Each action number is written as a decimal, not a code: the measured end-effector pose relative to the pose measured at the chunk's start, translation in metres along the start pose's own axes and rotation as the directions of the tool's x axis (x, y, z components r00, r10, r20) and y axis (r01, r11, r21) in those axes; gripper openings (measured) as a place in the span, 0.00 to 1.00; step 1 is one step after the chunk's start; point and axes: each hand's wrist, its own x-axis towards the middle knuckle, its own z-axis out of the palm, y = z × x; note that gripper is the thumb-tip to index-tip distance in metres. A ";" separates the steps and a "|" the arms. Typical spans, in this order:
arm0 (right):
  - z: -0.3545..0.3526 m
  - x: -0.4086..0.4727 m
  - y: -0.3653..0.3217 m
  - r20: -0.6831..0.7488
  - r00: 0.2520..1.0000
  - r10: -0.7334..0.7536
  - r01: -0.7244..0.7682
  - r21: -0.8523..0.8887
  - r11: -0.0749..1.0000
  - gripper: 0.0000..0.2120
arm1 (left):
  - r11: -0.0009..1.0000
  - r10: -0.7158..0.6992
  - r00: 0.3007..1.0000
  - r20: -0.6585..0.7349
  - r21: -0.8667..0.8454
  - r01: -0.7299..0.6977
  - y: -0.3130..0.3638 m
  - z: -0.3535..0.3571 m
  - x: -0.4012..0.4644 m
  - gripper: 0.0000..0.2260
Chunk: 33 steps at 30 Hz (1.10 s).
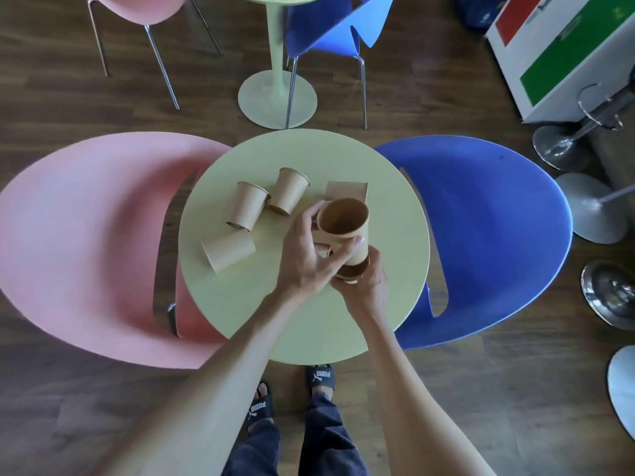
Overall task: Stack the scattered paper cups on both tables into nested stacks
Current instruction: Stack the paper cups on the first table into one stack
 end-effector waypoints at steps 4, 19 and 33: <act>-0.005 0.002 0.003 -0.037 0.999 -0.027 0.027 0.014 1.000 0.36 | 0.991 0.020 0.988 0.152 0.125 -0.040 -0.013 0.007 -0.004 0.36; -0.032 0.029 0.026 -0.041 0.999 0.032 -0.030 0.058 0.998 0.37 | 0.872 -0.276 0.961 -0.034 0.413 0.265 -0.038 0.045 0.038 0.33; -0.027 0.046 0.029 0.010 1.000 -0.016 0.015 0.054 0.998 0.37 | 0.648 -0.594 0.749 -0.293 0.377 0.662 -0.050 0.058 0.060 0.38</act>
